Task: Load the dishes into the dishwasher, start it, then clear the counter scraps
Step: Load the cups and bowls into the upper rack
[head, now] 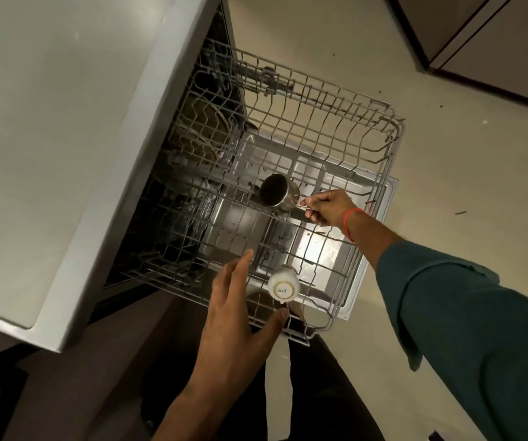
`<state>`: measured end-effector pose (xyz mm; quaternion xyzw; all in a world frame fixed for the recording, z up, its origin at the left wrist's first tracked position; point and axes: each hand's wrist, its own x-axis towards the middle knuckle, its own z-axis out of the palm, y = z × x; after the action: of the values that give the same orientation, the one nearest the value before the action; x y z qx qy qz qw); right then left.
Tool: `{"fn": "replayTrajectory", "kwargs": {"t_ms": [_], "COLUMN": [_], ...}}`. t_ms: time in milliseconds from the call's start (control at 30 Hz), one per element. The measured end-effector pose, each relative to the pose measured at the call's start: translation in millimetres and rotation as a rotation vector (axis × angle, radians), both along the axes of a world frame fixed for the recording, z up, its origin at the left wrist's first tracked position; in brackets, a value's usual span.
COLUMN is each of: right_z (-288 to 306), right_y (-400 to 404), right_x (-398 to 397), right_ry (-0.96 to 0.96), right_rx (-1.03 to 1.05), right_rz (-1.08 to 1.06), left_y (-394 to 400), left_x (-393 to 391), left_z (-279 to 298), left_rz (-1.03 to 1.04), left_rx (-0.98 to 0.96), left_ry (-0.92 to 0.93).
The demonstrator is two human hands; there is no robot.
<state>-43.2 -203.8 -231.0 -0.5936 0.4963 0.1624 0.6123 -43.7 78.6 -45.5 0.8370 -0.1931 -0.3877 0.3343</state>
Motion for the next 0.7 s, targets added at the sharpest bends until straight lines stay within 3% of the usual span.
{"fn": "replayTrajectory", "kwargs": {"t_ms": [200, 400, 700], "right_z": [-5, 5, 68], "right_y": [3, 6, 27], "right_x": [-6, -6, 4], "right_ry": [0.106, 0.139, -0.175], "right_rx": [-0.298, -0.338, -0.434], "right_rz": [0.163, 0.108, -0.088], "left_y": [-1, 0, -6], "left_x": [-1, 1, 7], "left_z": [-1, 5, 24], "left_rz": [-0.001, 0.017, 0.045], "left_rx": [0.018, 0.002, -0.007], "left_ry": [-0.015, -0.022, -0.083]}}
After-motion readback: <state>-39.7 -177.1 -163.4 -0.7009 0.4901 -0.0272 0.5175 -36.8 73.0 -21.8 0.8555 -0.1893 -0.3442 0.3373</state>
